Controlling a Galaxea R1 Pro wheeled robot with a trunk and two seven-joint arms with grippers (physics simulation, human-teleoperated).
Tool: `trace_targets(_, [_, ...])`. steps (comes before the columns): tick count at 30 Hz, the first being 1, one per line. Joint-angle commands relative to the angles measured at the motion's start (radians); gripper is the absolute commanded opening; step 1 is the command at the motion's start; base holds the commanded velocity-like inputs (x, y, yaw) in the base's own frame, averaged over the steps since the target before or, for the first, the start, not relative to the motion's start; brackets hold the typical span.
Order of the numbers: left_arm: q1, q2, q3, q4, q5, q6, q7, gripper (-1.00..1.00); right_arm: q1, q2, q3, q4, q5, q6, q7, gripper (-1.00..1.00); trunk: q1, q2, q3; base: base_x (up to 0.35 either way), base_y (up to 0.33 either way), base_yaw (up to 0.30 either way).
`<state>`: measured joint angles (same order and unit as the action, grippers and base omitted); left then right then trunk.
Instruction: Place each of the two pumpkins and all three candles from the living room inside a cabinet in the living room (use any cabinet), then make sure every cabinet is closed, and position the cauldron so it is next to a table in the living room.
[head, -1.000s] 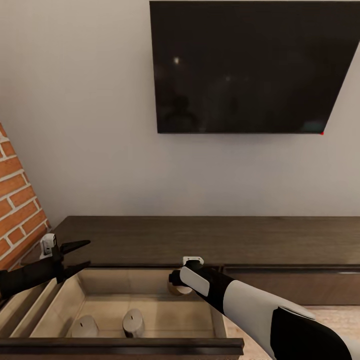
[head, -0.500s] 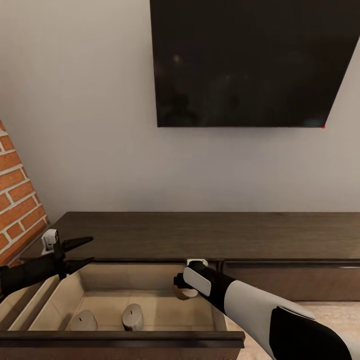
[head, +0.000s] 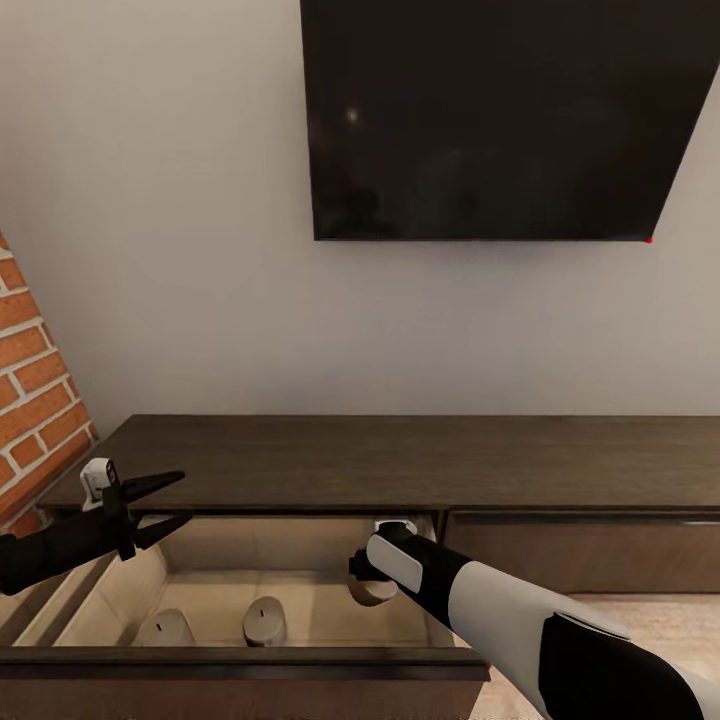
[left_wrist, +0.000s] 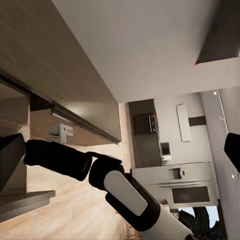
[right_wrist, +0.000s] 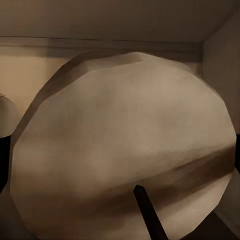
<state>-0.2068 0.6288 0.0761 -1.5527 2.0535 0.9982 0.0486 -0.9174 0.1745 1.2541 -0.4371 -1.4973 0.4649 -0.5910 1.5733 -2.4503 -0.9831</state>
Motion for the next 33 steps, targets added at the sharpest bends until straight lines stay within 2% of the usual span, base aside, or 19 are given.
trace_targets(1, [0.0, 0.0, 0.001, -0.003, 0.006, 0.003, 0.005, 1.0, -0.002, 0.0, 0.005, 0.0, -0.006, 0.002, -0.004, -1.0, 0.004, -0.008, -0.004, 0.0, 0.0, 0.0])
trace_targets(7, [0.003, 0.0, 0.001, -0.018, 0.008, 0.003, 0.005, 1.0, -0.001, 0.0, 0.005, 0.0, -0.006, 0.007, -0.001, -1.0, 0.027, -0.05, -0.023, 0.0, 0.0, 0.0])
trace_targets(22, [0.004, 0.001, 0.001, -0.021, 0.008, 0.003, 0.005, 1.0, -0.001, 0.0, 0.005, 0.0, 0.001, 0.006, 0.004, -1.0, 0.033, -0.053, -0.081, 0.0, 0.0, 0.0])
trace_targets(33, [0.004, 0.001, 0.001, -0.026, 0.008, 0.003, 0.005, 1.0, -0.001, 0.0, 0.005, 0.0, 0.002, 0.006, 0.005, -1.0, 0.033, -0.053, -0.081, 0.0, 0.0, 0.0])
